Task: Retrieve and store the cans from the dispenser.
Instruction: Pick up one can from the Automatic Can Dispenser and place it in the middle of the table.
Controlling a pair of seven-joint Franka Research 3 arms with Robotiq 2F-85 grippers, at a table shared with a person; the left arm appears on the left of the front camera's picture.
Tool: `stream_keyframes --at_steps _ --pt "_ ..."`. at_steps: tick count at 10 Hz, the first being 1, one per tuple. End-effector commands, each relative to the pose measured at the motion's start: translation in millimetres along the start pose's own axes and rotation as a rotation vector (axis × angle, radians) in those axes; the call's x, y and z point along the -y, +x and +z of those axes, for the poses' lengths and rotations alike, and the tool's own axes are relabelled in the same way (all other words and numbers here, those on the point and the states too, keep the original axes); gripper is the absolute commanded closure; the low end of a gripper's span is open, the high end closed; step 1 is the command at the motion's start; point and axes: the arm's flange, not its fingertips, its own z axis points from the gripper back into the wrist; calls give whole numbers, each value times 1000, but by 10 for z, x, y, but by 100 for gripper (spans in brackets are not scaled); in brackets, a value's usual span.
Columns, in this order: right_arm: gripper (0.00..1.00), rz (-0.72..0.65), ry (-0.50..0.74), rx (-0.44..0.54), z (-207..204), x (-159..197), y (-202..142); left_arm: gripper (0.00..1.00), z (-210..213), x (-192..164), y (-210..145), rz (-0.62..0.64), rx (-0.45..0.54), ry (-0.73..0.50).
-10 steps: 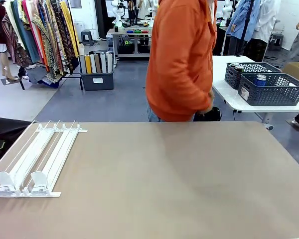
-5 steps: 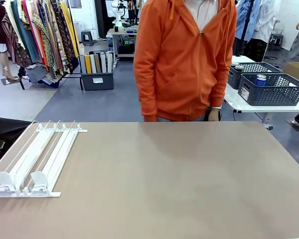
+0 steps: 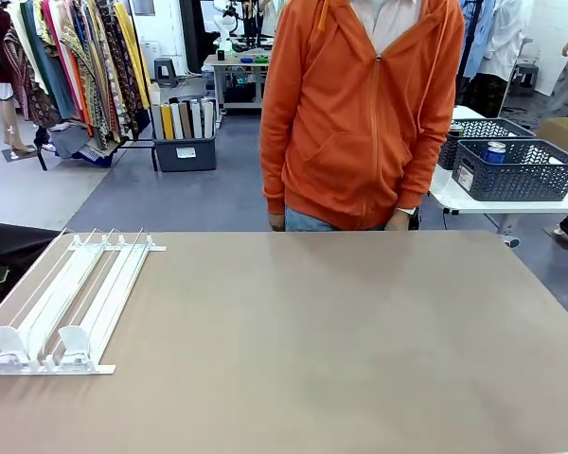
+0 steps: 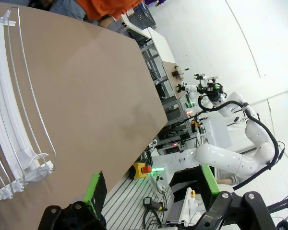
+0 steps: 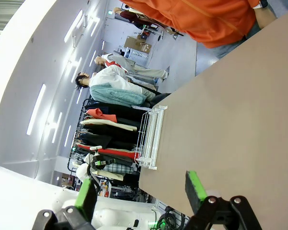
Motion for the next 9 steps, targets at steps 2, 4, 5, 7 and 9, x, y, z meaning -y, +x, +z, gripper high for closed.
stream_keyframes --at_steps 2,4,5,7,9 --pt "0 -2 25 19 -22 -44 32 0 -15 21 -1 3 13 -15" --pt "0 -2 25 19 -22 -44 32 0 -15 21 -1 3 13 -15" --pt "0 -2 25 19 -22 -44 32 0 -15 21 -1 3 13 -15" --pt "0 -2 25 19 -22 -44 32 0 -15 21 -1 3 13 -15" --pt "0 -2 25 19 -22 -44 32 0 -15 21 -1 3 13 -15"
